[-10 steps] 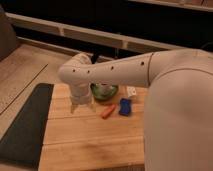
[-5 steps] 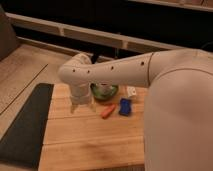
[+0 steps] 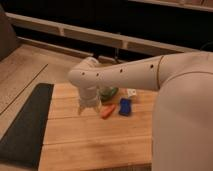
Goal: Place the pepper on the white sponge
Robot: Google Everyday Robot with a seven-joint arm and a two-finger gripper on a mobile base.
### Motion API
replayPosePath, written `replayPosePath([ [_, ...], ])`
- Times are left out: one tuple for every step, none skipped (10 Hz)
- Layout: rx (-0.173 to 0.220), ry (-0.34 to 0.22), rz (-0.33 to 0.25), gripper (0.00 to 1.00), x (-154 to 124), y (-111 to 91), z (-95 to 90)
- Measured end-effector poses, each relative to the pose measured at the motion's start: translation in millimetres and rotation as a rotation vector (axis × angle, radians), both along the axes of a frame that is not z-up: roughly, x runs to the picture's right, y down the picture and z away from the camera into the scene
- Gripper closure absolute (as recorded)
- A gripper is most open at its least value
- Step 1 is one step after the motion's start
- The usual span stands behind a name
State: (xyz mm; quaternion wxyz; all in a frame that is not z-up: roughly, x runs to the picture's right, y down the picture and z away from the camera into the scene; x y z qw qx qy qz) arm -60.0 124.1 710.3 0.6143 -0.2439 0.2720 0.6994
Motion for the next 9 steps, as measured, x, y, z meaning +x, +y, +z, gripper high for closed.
replayPosePath([
  [-0.006,0.044,0.043,0.35,18,7,3.3],
  [-0.002,0.072,0.081,0.35,32,11,6.9],
  [0.002,0.09,0.104,0.35,43,13,10.0],
  [0.017,0.112,0.132,0.35,60,13,17.1],
  [0.041,0.127,0.148,0.35,75,8,25.1],
  [0.057,0.137,0.159,0.35,85,4,31.8],
  [0.074,0.146,0.168,0.35,94,-1,39.4],
  [0.085,0.147,0.176,0.35,100,-5,49.1],
  [0.091,0.142,0.183,0.35,103,-8,59.5],
])
